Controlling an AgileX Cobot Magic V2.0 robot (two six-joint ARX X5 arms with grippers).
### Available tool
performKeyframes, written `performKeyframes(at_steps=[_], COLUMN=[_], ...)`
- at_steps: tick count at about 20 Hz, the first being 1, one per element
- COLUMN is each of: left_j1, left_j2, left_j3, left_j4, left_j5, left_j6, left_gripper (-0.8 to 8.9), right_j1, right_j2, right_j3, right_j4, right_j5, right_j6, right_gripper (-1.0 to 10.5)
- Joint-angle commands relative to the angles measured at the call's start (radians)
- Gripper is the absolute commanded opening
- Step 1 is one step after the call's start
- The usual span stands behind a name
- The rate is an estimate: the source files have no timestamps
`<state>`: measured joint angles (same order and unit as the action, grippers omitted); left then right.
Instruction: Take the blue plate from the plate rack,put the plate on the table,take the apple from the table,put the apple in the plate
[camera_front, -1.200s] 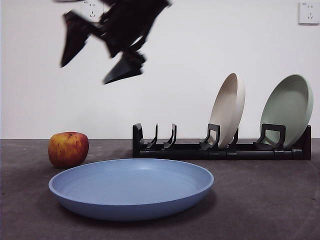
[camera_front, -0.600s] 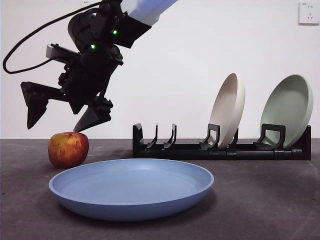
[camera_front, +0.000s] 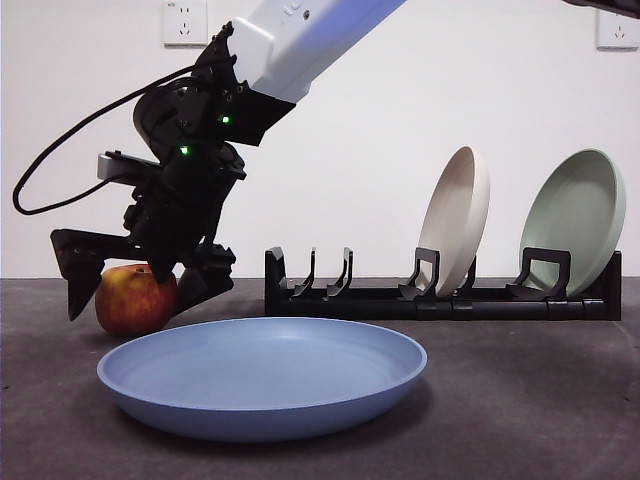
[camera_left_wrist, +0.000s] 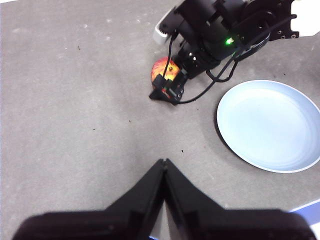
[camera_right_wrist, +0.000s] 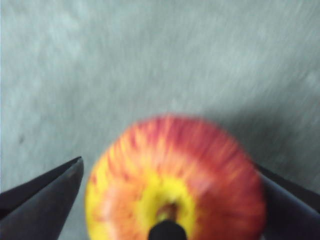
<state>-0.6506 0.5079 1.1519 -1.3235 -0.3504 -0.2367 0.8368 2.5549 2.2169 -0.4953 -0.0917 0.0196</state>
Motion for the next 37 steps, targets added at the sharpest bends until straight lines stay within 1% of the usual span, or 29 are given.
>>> performKeyframes(at_steps=[1,2,4,5,9,10,13,15,17,21,24,26,28,29,32,35,37], left_j1=[0.004,0.004,0.004,0.004,0.004,0.004,0.004,0.004,0.004,0.004,0.004,0.004,0.004,0.004,0.004,0.004,0.004], left_j2=[-0.005,-0.005,-0.005,-0.005,-0.005,-0.005,-0.005,-0.005,-0.005,-0.005,-0.005,-0.005,-0.005,-0.005,-0.004,-0.004,-0.004], left_j3=[-0.004,-0.004,-0.004,-0.004,-0.006,-0.008,-0.008,-0.008,-0.008,-0.008,-0.008,-0.008,-0.008,-0.008,-0.008,-0.008,-0.008], left_j4=[0.004,0.004,0.004,0.004,0.004,0.004,0.004,0.004,0.004,0.004,0.004,0.004,0.004,0.004,0.004,0.004,0.004], left_j5=[-0.003,-0.003,-0.014,-0.017,-0.022,-0.037,-0.039,-0.043,-0.043,-0.044,-0.043,-0.043,-0.043,-0.043,-0.043,-0.043,-0.043], left_j6=[0.005,0.006,0.013,0.024,0.041,0.042,0.057,0.057,0.057,0.057,0.057,0.057,0.057,0.057,0.044,0.029,0.026], left_gripper=[-0.09,-0.09,-0.09,-0.09,-0.09,-0.09,-0.09,-0.09,-0.09,-0.09,-0.09,-0.09,-0.09,-0.09,-0.09,-0.09,-0.09], right_j1=[0.0,0.0,0.0,0.0,0.001,0.001,0.002,0.003,0.003,0.003,0.001,0.001,0.001,0.001,0.001,0.002,0.002], right_j2=[0.009,0.009,0.009,0.009,0.006,-0.006,-0.085,-0.151,-0.216,-0.325,-0.387,-0.475,-0.603,-0.677,-0.845,-0.957,-0.963], right_j3=[-0.006,-0.006,-0.006,-0.006,0.0,0.013,0.025,0.025,0.024,0.02,-0.024,-0.173,-0.396,-0.521,-0.821,-1.094,-1.213], right_j4=[-0.009,-0.008,-0.003,-0.005,-0.01,-0.044,-0.19,-0.324,-0.43,-0.538,-0.568,-0.497,-0.378,-0.314,-0.135,0.162,0.301], right_j5=[0.021,0.021,0.021,0.016,0.01,-0.007,-0.012,0.027,0.034,0.083,0.073,0.073,0.077,0.078,0.076,0.013,0.005], right_j6=[0.023,0.026,0.041,0.045,0.059,0.058,0.001,-0.041,-0.083,-0.134,-0.132,-0.127,-0.12,-0.103,-0.093,0.01,0.06], right_gripper=[6.8,5.2,1.3,-0.1,-0.1,-0.1,-0.1,-0.1,-0.1,-0.1,-0.1,-0.1,-0.1,-0.1,-0.1,-0.1,-0.1])
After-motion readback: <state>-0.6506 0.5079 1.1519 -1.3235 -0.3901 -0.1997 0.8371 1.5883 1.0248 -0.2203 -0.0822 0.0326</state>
